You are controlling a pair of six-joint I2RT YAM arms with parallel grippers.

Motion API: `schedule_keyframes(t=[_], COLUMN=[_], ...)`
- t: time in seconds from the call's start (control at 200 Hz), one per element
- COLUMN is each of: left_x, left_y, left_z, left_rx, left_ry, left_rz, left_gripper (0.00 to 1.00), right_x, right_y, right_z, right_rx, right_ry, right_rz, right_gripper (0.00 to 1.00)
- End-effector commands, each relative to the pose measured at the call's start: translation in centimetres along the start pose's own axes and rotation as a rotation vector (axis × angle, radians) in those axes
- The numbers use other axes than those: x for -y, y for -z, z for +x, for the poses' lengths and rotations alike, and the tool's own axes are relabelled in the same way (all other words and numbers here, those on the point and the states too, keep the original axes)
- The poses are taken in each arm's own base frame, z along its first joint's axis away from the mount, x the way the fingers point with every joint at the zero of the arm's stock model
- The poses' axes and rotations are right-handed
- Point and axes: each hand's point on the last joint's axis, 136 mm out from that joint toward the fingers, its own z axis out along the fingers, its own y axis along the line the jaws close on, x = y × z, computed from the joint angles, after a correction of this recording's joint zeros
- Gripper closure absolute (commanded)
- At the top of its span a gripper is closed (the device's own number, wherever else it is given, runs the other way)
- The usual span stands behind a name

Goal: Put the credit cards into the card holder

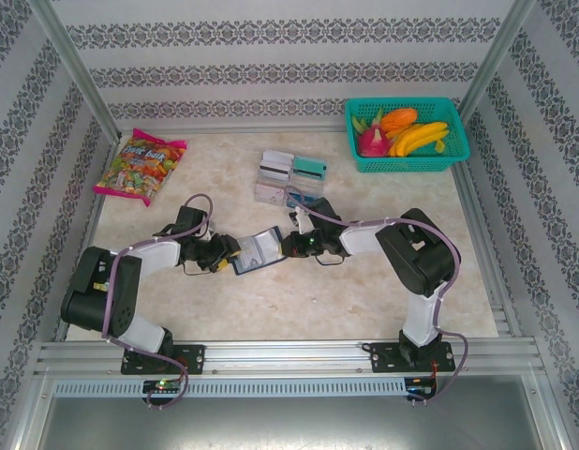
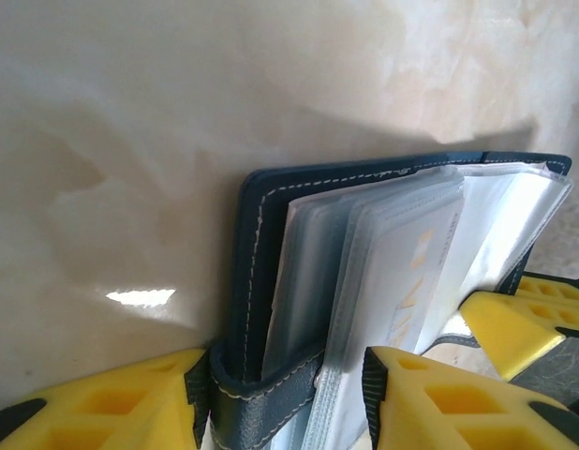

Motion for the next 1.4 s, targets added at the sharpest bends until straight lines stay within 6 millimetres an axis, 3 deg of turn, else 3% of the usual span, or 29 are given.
schedule_keyframes(t=[0.0,0.36,0.769,1.004,1.394], left_x=[1.7,3.8,8.3,6.8,6.8], left_y=[-1.7,-0.7,2.3,1.3,1.3], left_z=[2.2,1.4,0.0,0.0,-0.2], left_rx=[-0.110,-0.088,-0.043,-0.053,-0.047], left_ry=[-0.014,-0.034,-0.110,-0.104,-0.109], left_rz=[0.117,0.149,0.189,0.145,0.133], left_gripper=[0.53,0.64,0.57,0.59,0.84], right_x=[2.3,2.5,2.6,2.6,2.7], right_y=[-1.1,-1.8,-3.0,-3.0,-3.4], right_z=[2.0,2.5,3.0,3.1,2.9], right_rx=[-0.045,-0.069,-0.104,-0.100,-0.109], right_ry=[-0.065,-0.084,-0.118,-0.121,-0.140], right_rz=[0.036,0.022,0.001,-0.002,-0.016], right_gripper=[1.00,1.00,1.00,1.00,1.00])
